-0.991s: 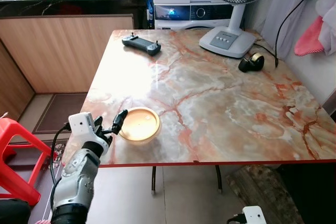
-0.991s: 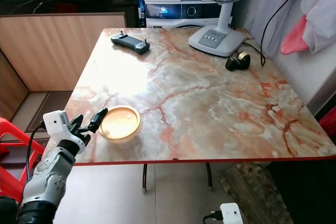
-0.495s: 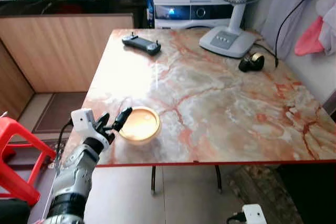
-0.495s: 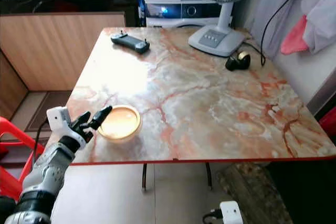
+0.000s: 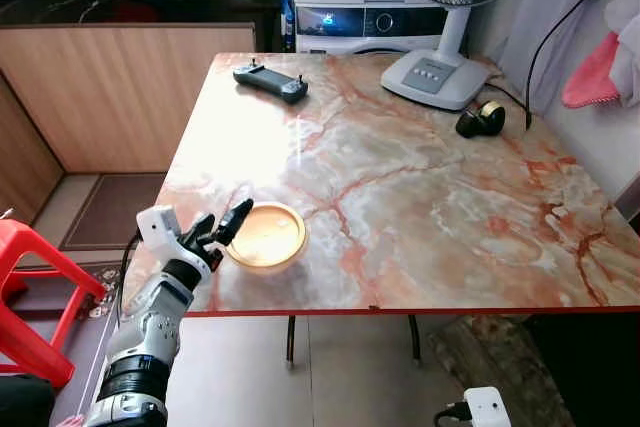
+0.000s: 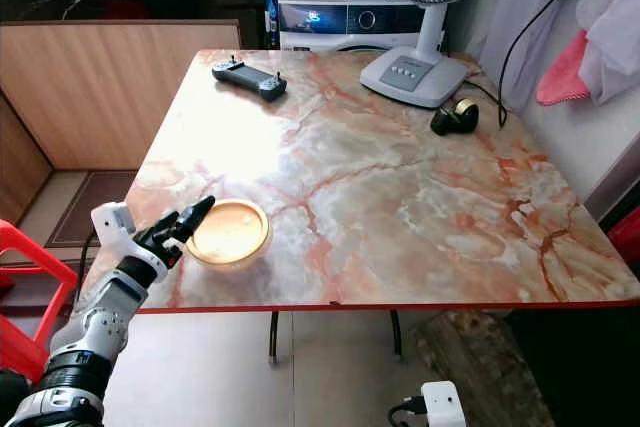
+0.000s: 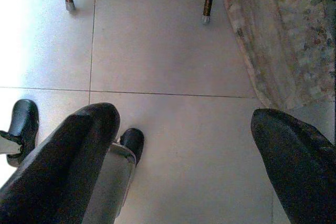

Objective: Restocking fridge

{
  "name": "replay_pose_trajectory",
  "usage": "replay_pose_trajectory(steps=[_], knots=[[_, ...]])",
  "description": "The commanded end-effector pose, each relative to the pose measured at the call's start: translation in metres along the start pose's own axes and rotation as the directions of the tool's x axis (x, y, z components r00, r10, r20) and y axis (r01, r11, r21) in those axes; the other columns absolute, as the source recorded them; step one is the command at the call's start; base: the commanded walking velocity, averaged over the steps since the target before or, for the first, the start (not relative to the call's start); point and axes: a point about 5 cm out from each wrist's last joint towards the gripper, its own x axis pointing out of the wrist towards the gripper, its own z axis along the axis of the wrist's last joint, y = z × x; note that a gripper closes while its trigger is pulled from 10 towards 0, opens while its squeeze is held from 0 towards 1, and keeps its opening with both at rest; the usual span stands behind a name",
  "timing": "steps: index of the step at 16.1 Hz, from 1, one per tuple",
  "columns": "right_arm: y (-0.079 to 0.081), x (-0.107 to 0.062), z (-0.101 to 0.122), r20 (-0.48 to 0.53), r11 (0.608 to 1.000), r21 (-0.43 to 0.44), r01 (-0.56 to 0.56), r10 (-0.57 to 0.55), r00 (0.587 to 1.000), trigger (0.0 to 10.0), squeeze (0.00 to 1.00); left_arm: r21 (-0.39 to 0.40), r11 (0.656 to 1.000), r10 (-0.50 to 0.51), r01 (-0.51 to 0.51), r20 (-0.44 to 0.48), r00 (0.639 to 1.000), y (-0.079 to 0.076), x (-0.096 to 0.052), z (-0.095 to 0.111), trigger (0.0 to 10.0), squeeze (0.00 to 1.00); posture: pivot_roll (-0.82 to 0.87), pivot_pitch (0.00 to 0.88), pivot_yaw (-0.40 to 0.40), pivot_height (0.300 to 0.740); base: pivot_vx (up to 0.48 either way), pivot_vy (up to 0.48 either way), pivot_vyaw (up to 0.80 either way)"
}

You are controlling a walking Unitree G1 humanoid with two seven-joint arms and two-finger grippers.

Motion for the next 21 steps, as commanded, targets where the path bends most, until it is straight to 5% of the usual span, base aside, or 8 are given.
replay_pose_trajectory(steps=[1, 17, 18, 19, 21], knots=[[-0.003, -0.001, 0.000, 0.000, 1.000, -0.003, 0.009, -0.009, 1.000, 10.0, 0.00, -0.011, 1.000, -0.009, 0.009, 0.012, 1.000, 0.000, 0.001, 0.000, 10.0, 0.00, -0.02, 0.000, -0.069, 0.740, 0.000, 0.000, 0.00], [-0.010, -0.002, -0.001, -0.014, 0.999, -0.039, 0.012, -0.012, 1.000, 10.0, 0.00, -0.109, 0.993, -0.044, 0.039, -0.046, 0.998, -0.012, 0.015, -0.029, 10.0, 0.00, -0.04, 0.000, -0.082, 0.740, 0.000, 0.000, 0.00], [-0.010, -0.002, -0.001, -0.015, 0.999, -0.041, 0.011, -0.012, 1.000, 10.0, 0.00, -0.112, 0.993, -0.043, 0.037, -0.053, 0.998, -0.012, 0.014, -0.032, 3.8, 0.00, -0.04, 0.000, -0.082, 0.740, 0.000, 0.000, 0.00], [-0.010, -0.002, -0.001, -0.015, 0.999, -0.043, 0.011, -0.012, 1.000, 10.0, 0.00, -0.110, 0.993, -0.046, 0.039, -0.060, 0.997, -0.013, 0.014, -0.034, 0.0, 0.00, -0.04, 0.000, -0.083, 0.740, 0.000, 0.000, 0.00], [-0.009, -0.002, -0.001, -0.019, 0.998, -0.054, 0.006, -0.007, 1.000, 10.0, 0.00, -0.109, 0.993, -0.051, 0.043, -0.066, 0.997, -0.015, 0.014, -0.036, 0.0, 0.00, -0.04, 0.000, -0.084, 0.740, 0.000, 0.000, 0.00]])
